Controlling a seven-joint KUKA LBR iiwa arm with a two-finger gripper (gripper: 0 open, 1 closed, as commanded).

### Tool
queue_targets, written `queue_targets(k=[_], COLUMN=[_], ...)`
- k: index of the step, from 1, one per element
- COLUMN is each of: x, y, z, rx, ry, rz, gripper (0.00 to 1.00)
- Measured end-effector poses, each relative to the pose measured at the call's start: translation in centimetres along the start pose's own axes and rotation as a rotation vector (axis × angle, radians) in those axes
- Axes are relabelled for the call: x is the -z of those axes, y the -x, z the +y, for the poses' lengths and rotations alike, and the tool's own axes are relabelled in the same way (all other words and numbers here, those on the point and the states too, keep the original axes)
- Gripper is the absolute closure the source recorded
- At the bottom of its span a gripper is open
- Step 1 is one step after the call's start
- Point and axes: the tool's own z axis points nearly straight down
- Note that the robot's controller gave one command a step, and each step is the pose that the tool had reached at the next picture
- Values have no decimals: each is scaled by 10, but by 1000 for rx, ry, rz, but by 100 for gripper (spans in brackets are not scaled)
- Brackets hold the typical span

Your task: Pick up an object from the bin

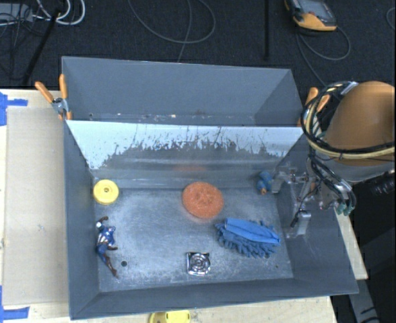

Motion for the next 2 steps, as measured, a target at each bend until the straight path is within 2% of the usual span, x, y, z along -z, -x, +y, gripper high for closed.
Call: queue_targets(k=[1,2], x=[-38,-42], y=[13,-9], z=[34,38], rx=[16,95], ry=[1,2], rz=[7,1], gripper=[0,0])
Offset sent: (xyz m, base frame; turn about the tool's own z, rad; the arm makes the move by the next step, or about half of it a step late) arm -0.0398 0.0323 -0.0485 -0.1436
